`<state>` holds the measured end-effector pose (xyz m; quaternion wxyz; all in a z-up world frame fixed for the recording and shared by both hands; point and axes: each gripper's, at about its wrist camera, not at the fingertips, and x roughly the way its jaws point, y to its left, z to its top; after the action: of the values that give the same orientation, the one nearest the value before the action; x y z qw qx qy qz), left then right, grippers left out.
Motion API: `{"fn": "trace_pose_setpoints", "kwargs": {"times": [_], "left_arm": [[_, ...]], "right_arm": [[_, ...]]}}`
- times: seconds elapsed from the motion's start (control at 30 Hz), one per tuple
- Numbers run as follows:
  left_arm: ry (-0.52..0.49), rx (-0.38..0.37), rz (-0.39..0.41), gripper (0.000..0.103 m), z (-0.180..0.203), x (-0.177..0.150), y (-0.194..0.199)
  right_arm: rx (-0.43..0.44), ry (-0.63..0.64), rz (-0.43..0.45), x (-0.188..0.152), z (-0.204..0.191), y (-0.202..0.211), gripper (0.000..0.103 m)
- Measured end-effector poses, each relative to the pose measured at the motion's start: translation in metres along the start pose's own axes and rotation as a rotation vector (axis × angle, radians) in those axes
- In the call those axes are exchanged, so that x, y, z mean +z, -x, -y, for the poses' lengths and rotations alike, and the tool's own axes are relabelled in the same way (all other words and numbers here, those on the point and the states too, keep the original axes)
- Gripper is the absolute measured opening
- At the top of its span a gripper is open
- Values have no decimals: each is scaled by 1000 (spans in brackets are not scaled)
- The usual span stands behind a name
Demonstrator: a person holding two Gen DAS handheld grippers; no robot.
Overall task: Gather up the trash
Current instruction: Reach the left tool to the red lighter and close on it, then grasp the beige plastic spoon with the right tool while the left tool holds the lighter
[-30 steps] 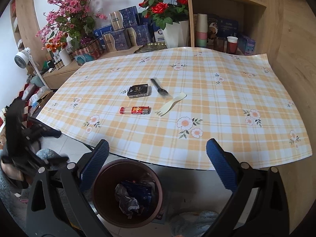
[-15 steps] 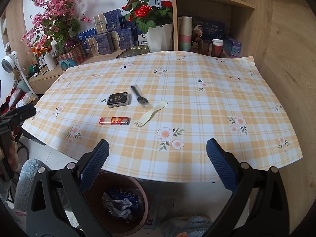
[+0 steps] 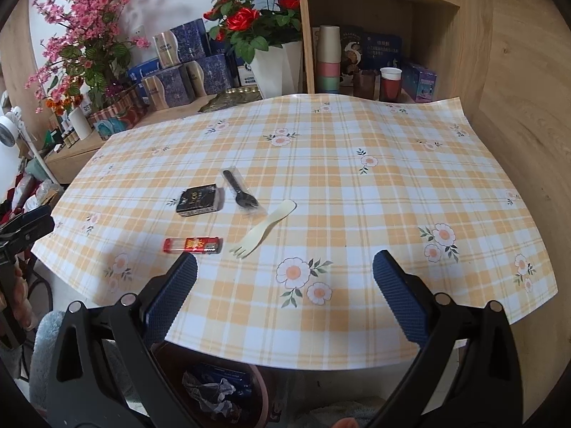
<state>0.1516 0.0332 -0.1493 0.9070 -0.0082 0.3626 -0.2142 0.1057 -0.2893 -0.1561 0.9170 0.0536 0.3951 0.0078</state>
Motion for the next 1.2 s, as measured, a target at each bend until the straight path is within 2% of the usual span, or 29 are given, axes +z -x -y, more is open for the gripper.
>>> {"fn": "trace_pose_setpoints", "kwargs": {"times": [0.17, 0.27, 0.37, 0.4, 0.57, 0.67, 0.97, 1.0, 1.03, 1.1, 1.17, 1.2], "left_arm": [[-38, -30, -52, 95, 14, -1, -29], [-85, -73, -110, 83, 28, -4, -54], [-152, -117, -170, 69, 43, -9, -81], [-180, -134, -189, 61, 48, -11, -90], [-322, -189, -268, 52, 69, -17, -134], [-392, -184, -311, 40, 77, -14, -155], [-472, -222, -365, 38, 90, -3, -189], [-482, -217, -365, 36, 93, -3, -189], [-496, -211, -364, 28, 95, -4, -189], [-504, -196, -363, 25, 97, -5, -187], [-478, -176, -360, 23, 95, -7, -185], [-467, -165, -354, 23, 94, -8, -183]], "right_arm": [[5, -6, -25, 1, 1, -19, 97], [28, -17, -44, 1, 3, -28, 97], [-14, -4, -62, -1, 2, -37, 97], [-11, -1, -66, -2, 3, -39, 97], [10, -6, -92, -8, 7, -51, 97], [12, -6, -113, -10, 10, -58, 97], [28, -13, -151, -13, 20, -73, 97], [30, -14, -146, -12, 21, -74, 97], [31, -13, -143, -12, 21, -75, 97], [44, -13, -143, -10, 21, -79, 96], [67, -21, -144, -7, 20, -85, 89], [75, -26, -147, -5, 20, -87, 77]]}}
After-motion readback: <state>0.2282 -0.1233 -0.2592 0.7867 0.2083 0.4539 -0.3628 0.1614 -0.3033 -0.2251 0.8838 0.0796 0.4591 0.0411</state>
